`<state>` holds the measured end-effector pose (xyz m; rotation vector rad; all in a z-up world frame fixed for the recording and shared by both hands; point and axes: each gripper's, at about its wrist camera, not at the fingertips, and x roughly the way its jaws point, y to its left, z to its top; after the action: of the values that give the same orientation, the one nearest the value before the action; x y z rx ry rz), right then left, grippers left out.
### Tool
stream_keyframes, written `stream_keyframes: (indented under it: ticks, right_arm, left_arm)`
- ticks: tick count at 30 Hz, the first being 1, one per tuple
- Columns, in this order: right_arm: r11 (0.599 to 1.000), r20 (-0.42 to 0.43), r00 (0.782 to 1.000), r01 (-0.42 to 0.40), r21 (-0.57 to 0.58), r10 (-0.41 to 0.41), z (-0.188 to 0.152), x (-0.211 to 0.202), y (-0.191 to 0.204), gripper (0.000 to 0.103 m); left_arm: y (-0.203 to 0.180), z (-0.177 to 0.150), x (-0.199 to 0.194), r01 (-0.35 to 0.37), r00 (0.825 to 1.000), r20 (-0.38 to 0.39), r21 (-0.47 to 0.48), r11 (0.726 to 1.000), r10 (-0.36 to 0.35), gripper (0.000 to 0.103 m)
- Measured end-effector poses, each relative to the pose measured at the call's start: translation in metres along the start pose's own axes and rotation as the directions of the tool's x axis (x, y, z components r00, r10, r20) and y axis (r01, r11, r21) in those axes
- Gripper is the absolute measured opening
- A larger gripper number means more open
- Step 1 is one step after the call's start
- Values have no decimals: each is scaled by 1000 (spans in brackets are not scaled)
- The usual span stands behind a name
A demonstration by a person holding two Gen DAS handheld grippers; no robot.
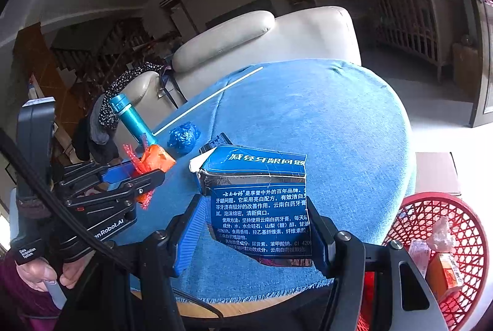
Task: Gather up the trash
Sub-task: 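Carry the orange candy and blue carton toward the red wastebasket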
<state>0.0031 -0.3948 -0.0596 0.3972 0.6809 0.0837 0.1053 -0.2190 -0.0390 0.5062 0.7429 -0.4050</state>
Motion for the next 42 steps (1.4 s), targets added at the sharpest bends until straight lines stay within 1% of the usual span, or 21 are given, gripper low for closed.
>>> stream_keyframes:
  ticks: [16,42]
  right_arm:
    - [999,24,1000,7,33,-8,-2,-10,-12,64]
    - [996,77,996,36,80,-43,-8,-44,-35,64]
  left_arm:
    - [-22,6,-7,8,1000,13,51,999,-9,32]
    - [-53,15,-27,21,998,59,134,991,-29,32]
